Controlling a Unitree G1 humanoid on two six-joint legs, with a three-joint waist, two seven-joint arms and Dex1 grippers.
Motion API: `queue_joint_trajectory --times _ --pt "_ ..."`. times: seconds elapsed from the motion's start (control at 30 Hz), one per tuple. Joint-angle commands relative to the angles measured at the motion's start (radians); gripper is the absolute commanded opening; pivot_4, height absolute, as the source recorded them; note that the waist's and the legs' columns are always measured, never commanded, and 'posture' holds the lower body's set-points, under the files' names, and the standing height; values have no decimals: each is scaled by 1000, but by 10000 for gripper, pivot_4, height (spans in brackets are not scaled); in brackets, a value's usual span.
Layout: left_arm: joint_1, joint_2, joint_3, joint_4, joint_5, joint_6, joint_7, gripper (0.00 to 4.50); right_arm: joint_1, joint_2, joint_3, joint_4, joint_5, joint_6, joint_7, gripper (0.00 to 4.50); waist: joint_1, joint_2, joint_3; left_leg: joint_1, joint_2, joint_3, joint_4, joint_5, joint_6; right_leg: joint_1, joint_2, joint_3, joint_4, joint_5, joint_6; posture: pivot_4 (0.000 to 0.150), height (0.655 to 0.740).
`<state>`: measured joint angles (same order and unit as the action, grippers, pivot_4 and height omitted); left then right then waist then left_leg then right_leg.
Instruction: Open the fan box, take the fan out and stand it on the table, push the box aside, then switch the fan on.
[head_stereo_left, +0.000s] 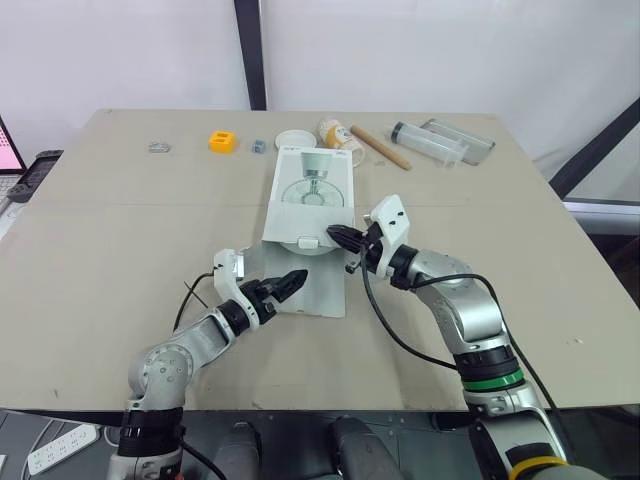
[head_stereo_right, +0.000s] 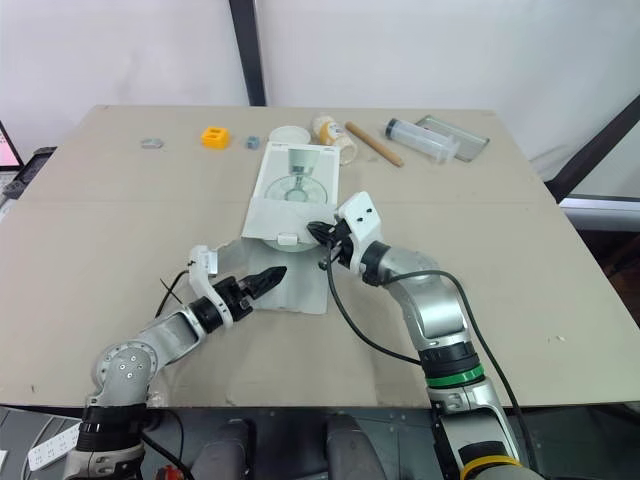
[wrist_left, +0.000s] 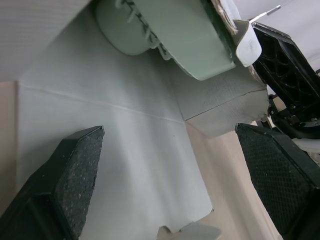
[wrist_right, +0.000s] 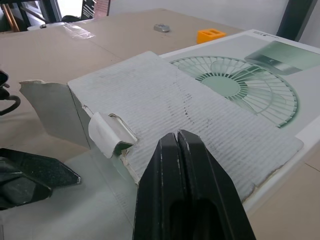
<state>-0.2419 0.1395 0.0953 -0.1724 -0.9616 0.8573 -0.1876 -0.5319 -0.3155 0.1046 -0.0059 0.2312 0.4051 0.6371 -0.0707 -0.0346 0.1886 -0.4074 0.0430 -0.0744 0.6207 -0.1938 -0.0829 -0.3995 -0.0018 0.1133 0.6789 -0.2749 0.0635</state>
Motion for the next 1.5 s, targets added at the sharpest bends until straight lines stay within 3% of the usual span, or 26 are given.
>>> queue_joint_trajectory --times 0.03,0.63,1.07,1.33,1.5 --pt "-10 -1 -2 14 16 -2 -28 44654 -4 -1 -11 -16 3 10 -9 0 0 0 0 0 0 0 0 0 0 0 0 0 0 0 0 1500 7400" --pt "-145 -88 49 184 96 -73 -35 44654 11 -1 -6 -46 2 23 -21 0 0 0 0 0 0 0 0 0 0 0 0 0 0 0 0 1500 7400" --pt "-220 -78 119 287 184 -210 -58 44654 15 -2 -5 -54 4 32 -28 0 0 0 0 0 0 0 0 0 0 0 0 0 -1 0 1 1500 7400" --pt "-209 -90 124 239 80 -87 -131 44654 20 -5 -5 -52 1 32 -28 0 0 0 0 -2 0 0 -1 0 0 -1 0 0 -2 0 1 1500 7400" --pt "-216 -124 137 239 59 -72 -106 44654 17 -4 -9 -47 -1 27 -33 0 0 0 0 -1 0 0 -1 0 0 -1 0 0 -2 0 1 1500 7400"
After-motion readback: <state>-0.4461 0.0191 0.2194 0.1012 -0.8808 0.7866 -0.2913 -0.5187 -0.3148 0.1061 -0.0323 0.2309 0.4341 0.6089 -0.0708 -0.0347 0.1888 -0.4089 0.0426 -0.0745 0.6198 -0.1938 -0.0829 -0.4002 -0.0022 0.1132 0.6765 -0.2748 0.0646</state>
